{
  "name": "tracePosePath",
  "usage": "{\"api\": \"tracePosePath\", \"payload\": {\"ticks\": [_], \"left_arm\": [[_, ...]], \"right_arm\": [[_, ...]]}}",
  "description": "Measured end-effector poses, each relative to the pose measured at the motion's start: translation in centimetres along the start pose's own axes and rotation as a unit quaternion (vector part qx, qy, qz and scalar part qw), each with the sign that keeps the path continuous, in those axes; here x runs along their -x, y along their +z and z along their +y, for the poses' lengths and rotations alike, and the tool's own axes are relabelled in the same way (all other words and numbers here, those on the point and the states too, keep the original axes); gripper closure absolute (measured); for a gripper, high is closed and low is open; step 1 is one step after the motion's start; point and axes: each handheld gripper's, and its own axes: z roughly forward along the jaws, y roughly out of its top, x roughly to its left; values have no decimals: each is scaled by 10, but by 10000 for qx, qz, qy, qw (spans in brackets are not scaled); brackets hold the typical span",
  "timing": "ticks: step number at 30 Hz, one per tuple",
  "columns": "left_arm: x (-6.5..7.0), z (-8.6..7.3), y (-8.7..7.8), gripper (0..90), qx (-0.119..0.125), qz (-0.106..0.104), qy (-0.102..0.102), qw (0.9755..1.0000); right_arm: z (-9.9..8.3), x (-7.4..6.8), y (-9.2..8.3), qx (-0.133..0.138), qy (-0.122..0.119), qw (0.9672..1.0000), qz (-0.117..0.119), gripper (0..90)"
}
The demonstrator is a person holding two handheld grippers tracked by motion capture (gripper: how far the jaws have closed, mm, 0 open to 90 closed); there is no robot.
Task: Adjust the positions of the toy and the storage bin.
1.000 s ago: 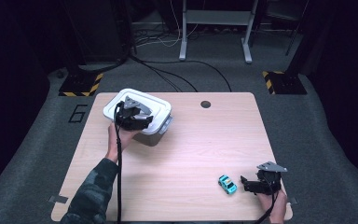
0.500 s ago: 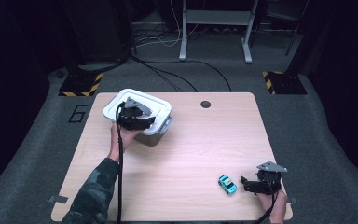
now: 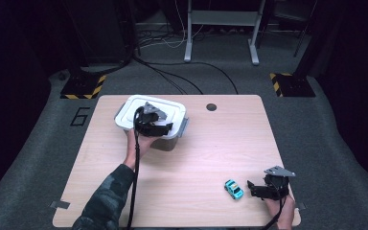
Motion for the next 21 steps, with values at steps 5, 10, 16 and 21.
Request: {"api": "tracePosePath", "payload": {"ticks": [5,10,16,21], "left_arm": [[-1,-1,-6,267,-34,-28,85,10000],[-18,-5,-30,235,105,66,95,9999],[-49,-7,-49,212,227,259,115,9993],[-68,-5,-44,207,184,334,176,9991]], "right_arm": [[0,0,0,1,-9,10000,7,31],[0,0,0,4,-2,10000,5,31],[0,0,0,4,1,10000,1,31],[0,0,0,4,0,10000,-1,32]]}}
